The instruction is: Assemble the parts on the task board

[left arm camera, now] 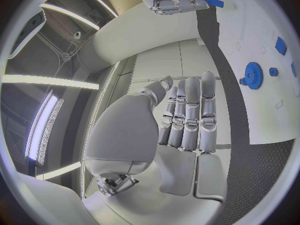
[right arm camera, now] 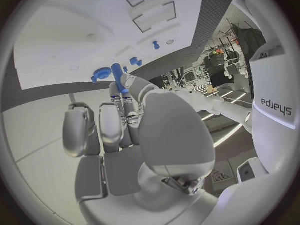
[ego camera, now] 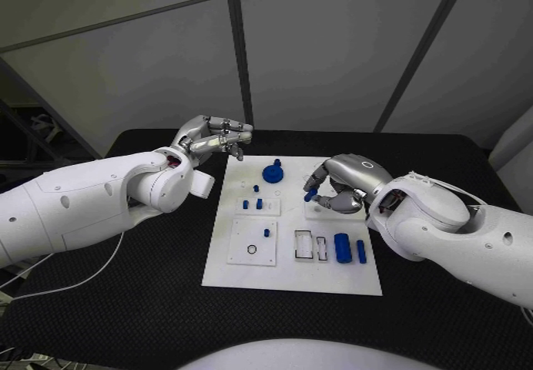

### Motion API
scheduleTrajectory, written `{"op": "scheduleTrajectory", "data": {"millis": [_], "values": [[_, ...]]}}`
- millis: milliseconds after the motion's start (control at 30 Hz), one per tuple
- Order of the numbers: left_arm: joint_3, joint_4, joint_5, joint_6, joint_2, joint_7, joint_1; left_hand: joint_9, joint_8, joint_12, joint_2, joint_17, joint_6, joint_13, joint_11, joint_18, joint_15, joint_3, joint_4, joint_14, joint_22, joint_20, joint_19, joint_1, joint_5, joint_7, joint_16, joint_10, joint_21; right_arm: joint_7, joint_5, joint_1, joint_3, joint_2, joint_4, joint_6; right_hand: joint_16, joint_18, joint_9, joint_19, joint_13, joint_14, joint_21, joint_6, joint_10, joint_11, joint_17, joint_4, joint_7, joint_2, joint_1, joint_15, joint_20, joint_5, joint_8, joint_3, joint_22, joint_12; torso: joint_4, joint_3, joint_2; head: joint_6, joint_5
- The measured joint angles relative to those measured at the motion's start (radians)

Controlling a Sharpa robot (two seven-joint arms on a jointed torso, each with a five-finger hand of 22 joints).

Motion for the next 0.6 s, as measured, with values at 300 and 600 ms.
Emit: {"op": "scheduleTrajectory", "data": {"millis": [300, 600], "values": [[0.000, -0.004, 0.000, 0.000, 0.007, 0.000, 0.000, 0.000, 0.000, 0.000, 0.004, 0.000, 0.000, 0.000, 0.004, 0.000, 0.000, 0.000, 0.000, 0.000, 0.000, 0.000, 0.000, -0.004, 0.000, 0.000, 0.000, -0.004, 0.000, 0.017, 0.034, 0.000, 0.008, 0.070, 0.034, -0.028, 0.003, 0.000, 0.004, 0.000, 0.000, 0.000, 0.004, 0.003, 0.000, 0.000, 0.000, -0.002, 0.003, 0.000, 0.000, 0.000, 0.000, 0.016, -0.001, 0.000, 0.000, 0.000, 0.0015, -0.0006, 0.002, 0.000, 0.007], [0.000, -0.007, 0.000, 0.002, 0.018, 0.000, 0.000, 0.000, 0.000, 0.000, 0.004, -0.001, 0.000, 0.000, 0.004, 0.000, 0.000, 0.000, 0.000, 0.000, 0.000, 0.000, 0.000, -0.004, 0.000, 0.000, 0.000, -0.004, 0.000, 0.050, 0.071, -0.007, -0.045, 0.197, 0.004, -0.030, 0.003, 0.000, 0.004, 0.000, 0.000, 0.000, 0.004, 0.003, 0.004, 0.004, -0.001, -0.006, 0.003, 0.000, 0.000, 0.000, 0.000, 0.023, -0.003, 0.001, 0.000, -0.002, 0.0028, -0.0006, 0.004, -0.009, 0.019]]}}
